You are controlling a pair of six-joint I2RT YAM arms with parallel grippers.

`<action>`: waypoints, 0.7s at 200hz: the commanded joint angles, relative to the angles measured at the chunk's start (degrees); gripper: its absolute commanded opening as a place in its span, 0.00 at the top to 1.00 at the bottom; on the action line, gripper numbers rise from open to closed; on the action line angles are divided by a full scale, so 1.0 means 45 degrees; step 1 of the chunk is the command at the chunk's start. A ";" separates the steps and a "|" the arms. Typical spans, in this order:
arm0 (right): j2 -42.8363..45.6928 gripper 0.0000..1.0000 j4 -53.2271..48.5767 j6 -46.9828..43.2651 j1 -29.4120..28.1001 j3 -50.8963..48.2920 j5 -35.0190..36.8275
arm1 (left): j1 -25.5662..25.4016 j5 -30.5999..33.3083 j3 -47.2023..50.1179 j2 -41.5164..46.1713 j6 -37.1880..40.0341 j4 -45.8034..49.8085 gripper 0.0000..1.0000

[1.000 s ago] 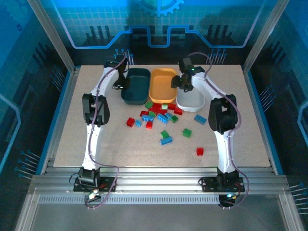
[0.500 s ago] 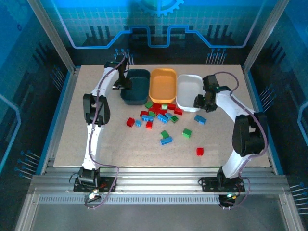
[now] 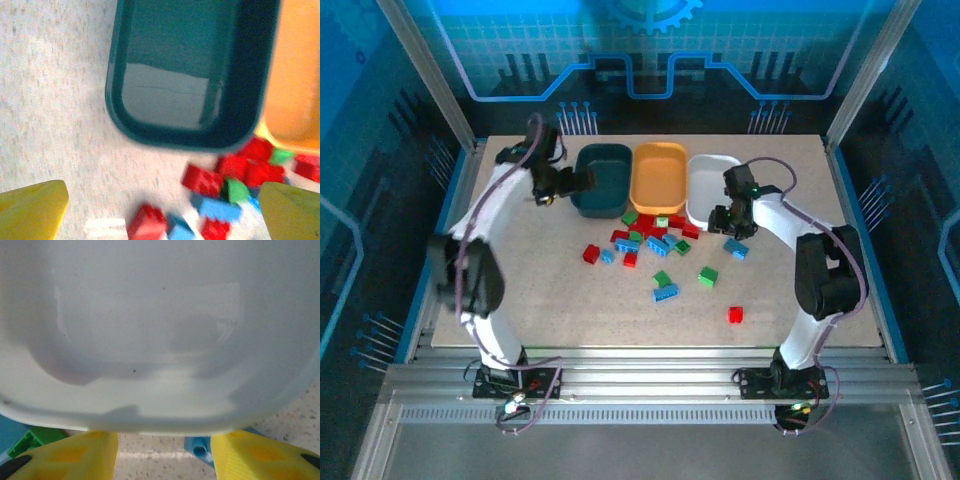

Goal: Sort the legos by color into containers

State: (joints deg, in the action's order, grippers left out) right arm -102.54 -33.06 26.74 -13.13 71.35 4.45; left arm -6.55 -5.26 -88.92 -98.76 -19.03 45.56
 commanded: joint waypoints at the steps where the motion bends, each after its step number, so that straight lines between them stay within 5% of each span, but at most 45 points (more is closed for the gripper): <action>1: -0.0443 0.47 0.0083 0.0121 -0.0138 0.0782 0.0315 | 0.0126 -0.0715 0.2367 0.2167 -0.0853 -0.1713 0.01; 47: -0.1066 0.48 0.0209 -0.0120 -0.0102 0.1600 0.0058 | 0.0127 -0.1249 0.4925 0.5631 -0.1227 -0.1413 0.01; 102: 0.0895 0.47 0.0101 -0.0223 -0.0193 0.0333 -0.0081 | 0.0127 -0.1890 0.4533 0.6537 -0.1478 -0.0977 0.01; 140: 0.3487 0.19 -0.0576 0.0392 -0.0121 -0.2250 0.1231 | -0.0002 -0.3664 0.5017 0.6441 -0.4259 -0.3921 0.01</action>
State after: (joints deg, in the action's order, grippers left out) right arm -92.20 -32.60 27.16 -13.23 65.45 5.80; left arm -6.39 -14.35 -67.07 -69.84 -27.92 38.30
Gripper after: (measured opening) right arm 0.753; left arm 0.990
